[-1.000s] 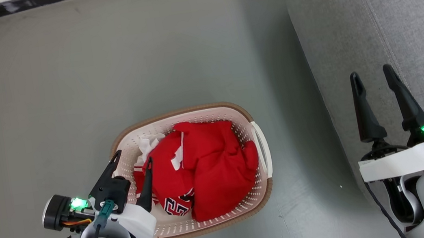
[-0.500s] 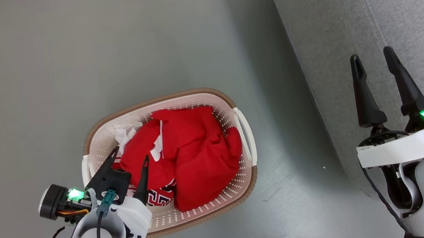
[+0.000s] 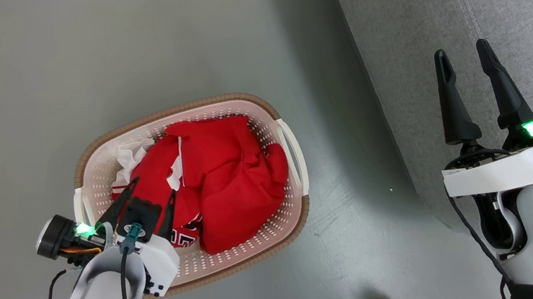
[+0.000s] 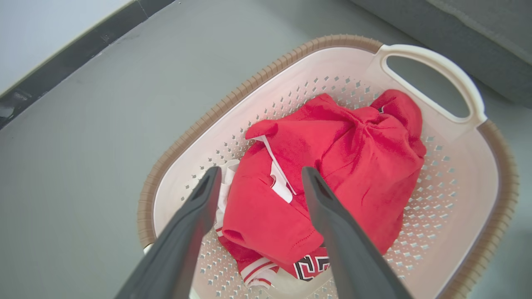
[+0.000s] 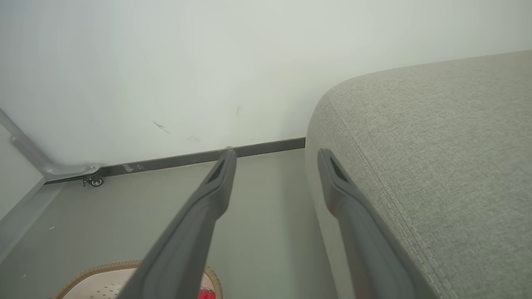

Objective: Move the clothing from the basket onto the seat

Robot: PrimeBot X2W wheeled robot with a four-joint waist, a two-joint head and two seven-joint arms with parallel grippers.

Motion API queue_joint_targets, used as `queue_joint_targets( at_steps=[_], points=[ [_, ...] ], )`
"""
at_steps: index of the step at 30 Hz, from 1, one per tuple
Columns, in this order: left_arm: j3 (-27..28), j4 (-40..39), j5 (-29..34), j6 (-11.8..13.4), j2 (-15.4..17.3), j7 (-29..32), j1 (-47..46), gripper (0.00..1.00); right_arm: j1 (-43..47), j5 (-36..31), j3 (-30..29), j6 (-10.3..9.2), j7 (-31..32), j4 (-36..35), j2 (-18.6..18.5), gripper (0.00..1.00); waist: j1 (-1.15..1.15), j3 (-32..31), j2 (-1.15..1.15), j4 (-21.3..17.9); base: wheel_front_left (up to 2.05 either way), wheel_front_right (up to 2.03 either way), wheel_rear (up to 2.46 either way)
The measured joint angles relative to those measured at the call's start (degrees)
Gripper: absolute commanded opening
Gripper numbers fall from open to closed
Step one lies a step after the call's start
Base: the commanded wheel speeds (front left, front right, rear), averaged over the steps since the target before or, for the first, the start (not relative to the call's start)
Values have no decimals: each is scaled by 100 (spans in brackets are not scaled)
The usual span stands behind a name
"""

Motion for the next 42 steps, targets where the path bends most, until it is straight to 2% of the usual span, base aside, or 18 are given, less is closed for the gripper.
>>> queue_joint_targets(
  at_steps=[20,33,42],
  points=[
    [-46,644,152,12,115,403,-578,100,-233,283,25,0,0,-40,1,100,-1,522,0,-265,0,0,0],
    [147,1053,154,394,288,789,-873,100,-351,337,69,0,0,-90,1,100,0,790,0,-379,0,0,0],
    [100,1267,154,355,229,1023,-992,100,-493,379,175,1,-1,-92,2,100,0,862,0,-414,0,0,0]
  ],
)
